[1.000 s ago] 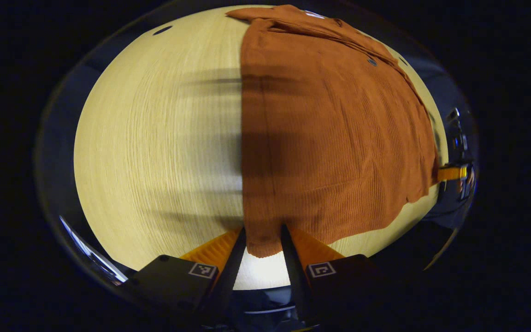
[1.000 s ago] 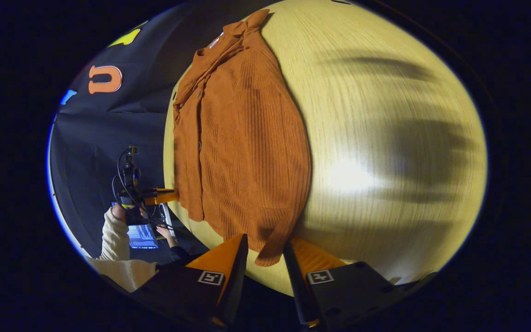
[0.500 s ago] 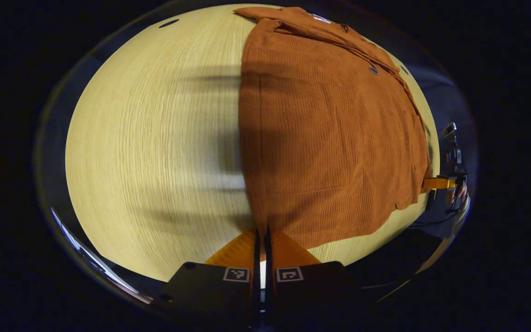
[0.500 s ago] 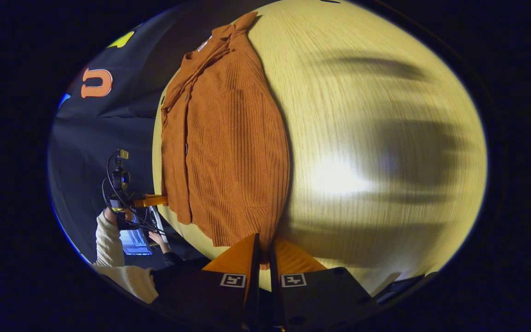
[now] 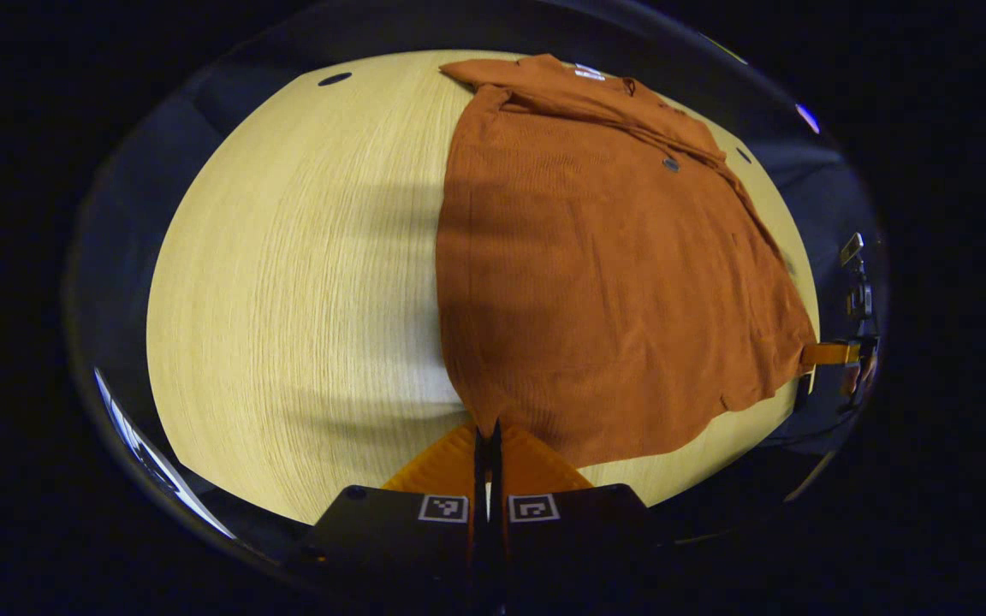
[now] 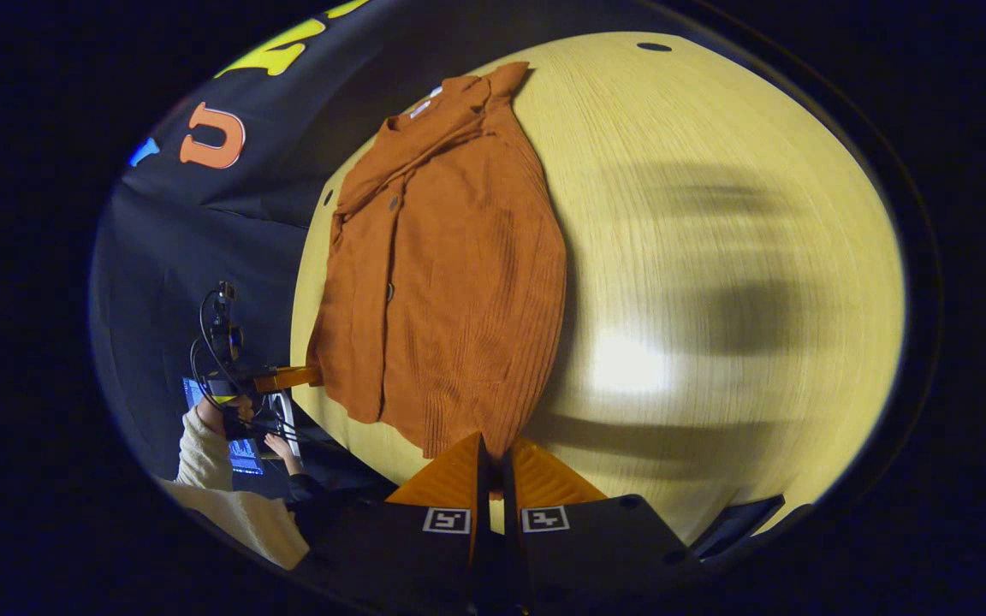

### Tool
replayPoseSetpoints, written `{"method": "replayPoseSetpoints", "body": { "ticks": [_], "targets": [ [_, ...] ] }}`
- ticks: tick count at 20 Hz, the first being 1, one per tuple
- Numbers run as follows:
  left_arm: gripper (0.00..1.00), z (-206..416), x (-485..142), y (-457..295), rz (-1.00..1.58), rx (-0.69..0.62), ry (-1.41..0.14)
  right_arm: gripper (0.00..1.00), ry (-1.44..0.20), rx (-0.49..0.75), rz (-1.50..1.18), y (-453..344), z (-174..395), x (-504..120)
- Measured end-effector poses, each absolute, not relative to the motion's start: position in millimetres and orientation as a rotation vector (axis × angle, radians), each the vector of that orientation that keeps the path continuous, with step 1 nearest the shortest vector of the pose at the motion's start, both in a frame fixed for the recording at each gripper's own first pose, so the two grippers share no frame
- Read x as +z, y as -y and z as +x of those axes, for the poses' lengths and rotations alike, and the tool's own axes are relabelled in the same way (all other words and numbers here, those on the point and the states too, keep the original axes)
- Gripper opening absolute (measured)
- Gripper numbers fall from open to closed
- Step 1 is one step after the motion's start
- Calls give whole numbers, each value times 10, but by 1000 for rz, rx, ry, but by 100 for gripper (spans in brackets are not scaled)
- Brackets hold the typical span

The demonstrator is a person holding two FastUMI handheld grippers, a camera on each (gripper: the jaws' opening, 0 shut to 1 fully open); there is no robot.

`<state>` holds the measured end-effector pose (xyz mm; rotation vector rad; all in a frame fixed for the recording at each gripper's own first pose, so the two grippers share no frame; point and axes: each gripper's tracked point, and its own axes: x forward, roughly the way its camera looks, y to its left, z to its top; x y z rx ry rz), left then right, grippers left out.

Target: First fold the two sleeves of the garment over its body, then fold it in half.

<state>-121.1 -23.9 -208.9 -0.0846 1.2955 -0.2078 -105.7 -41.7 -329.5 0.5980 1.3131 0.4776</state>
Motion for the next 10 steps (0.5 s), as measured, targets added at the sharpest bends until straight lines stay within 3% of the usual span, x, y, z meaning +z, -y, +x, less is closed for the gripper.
{"method": "replayPoseSetpoints", "body": {
  "ticks": [8,10],
  "targets": [
    [4,-520,-201,641,-177,-313,-994,7,-1055,579,622,240,-263,-2012],
    [3,-143,-237,715,-189,-323,-918,7,-989,584,590,259,40,-1729]
  ]
}}
